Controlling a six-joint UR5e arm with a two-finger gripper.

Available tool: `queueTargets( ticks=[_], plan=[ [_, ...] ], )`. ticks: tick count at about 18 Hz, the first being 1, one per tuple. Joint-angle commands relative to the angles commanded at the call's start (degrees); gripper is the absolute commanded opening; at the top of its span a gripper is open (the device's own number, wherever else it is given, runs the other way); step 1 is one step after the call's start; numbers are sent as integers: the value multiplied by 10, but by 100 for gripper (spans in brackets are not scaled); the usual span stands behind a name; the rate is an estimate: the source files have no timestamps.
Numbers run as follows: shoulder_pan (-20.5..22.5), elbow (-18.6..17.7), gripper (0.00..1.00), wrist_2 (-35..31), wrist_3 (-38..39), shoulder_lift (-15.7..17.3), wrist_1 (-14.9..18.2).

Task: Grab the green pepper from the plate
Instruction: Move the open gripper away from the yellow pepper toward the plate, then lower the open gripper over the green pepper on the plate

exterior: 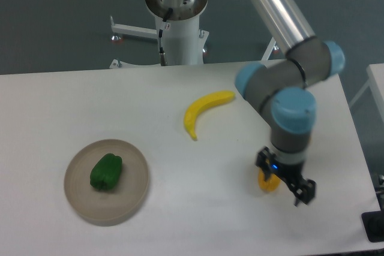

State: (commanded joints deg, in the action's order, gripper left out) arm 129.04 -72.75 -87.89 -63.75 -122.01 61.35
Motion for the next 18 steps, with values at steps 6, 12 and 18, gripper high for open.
queueTargets(
  ticks=[6, 12, 18],
  plan=[
    [-83, -60, 100, 0, 207, 46, -3],
    [-148, -95, 100, 18, 333, 46, -26],
    [-161, -158, 100, 103, 383, 60, -83]
  ],
)
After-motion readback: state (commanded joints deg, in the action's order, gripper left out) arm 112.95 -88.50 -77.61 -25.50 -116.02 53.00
